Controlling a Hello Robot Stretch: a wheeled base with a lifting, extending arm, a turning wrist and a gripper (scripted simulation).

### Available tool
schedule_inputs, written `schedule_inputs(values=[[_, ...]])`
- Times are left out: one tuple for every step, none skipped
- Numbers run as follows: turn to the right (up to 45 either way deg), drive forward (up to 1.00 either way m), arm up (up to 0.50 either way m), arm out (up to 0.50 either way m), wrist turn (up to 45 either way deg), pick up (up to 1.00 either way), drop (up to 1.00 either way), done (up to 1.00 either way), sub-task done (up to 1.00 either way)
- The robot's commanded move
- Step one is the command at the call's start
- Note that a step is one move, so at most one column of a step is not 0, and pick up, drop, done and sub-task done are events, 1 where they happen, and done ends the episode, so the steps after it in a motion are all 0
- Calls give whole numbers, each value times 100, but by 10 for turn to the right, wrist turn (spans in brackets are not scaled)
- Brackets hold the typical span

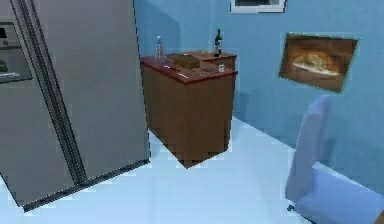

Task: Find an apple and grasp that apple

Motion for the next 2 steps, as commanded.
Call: schedule_inputs(values=[[-30,0,0,0,0,0,0,0,0],[450,0,0,0,0,0,0,0,0]])
